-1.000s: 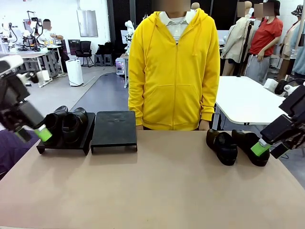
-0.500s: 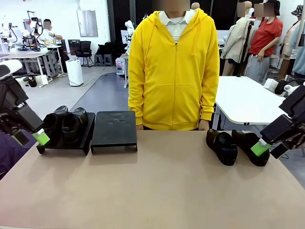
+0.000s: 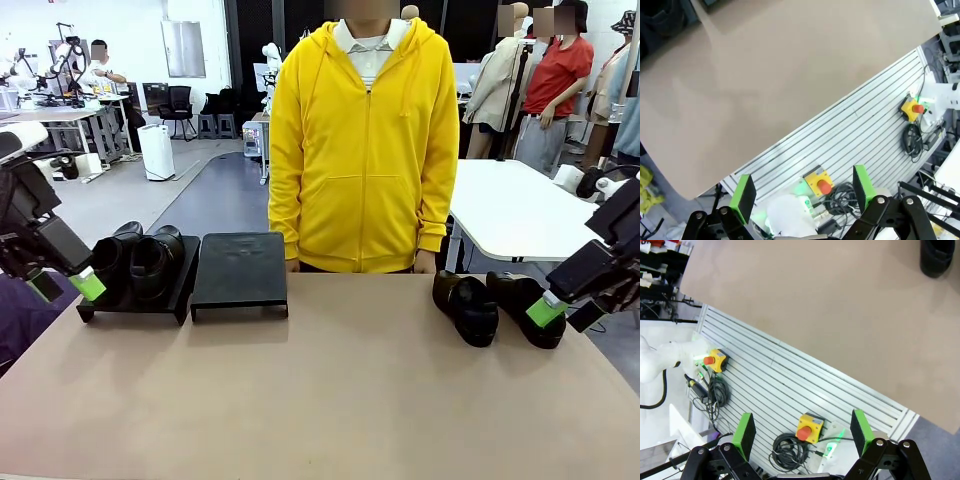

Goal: Organize the shoes by placing them on the stand.
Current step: Pick up one Shoe and place it in the middle of the table.

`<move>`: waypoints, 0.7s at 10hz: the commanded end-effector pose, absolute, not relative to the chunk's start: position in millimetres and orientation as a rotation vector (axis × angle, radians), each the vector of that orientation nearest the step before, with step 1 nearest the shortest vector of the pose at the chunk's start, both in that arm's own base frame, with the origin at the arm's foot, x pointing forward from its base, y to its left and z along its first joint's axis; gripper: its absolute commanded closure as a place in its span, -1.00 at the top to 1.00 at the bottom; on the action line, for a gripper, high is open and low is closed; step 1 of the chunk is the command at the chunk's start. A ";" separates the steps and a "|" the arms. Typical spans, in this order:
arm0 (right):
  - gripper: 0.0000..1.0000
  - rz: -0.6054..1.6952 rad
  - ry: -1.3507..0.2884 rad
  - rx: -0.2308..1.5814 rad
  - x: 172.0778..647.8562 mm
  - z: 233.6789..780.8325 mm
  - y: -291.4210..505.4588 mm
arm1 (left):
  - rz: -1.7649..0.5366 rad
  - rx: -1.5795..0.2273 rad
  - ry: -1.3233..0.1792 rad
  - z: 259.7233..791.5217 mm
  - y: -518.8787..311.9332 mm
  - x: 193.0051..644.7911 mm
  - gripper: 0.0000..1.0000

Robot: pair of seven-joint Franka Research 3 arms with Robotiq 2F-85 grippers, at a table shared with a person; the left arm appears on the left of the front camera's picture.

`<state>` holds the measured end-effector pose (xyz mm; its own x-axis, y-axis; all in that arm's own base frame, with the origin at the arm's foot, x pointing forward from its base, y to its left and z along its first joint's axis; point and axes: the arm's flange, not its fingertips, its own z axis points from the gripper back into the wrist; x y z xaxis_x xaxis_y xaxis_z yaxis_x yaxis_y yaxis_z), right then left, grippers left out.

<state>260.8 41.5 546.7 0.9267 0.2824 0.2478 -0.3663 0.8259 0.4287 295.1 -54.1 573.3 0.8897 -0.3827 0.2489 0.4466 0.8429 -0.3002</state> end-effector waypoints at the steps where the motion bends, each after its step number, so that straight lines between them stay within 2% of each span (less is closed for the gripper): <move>1: 1.00 0.358 -0.179 0.500 262.3 550.8 41.0 | -0.456 -0.382 -0.186 572.9 -52.0 297.1 1.00; 2: 1.00 0.347 -0.177 0.490 260.8 546.7 41.5 | -0.456 -0.382 -0.186 572.9 -52.0 297.1 1.00; 4: 1.00 0.313 -0.024 0.197 368.9 530.7 77.5 | -0.456 -0.382 -0.186 572.9 -52.0 297.1 1.00; 5: 1.00 0.231 -0.031 0.133 413.3 518.0 72.9 | -0.456 -0.382 -0.186 572.9 -52.0 297.1 1.00; 7: 1.00 0.172 -0.070 0.064 471.1 493.4 55.1 | -0.456 -0.382 -0.186 572.9 -52.0 297.1 1.00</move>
<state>442.2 62.4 480.6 0.9707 0.2218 0.0927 -0.2304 0.9684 0.0958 296.6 -53.9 572.5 0.8904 -0.3831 0.2458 0.4459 0.8426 -0.3021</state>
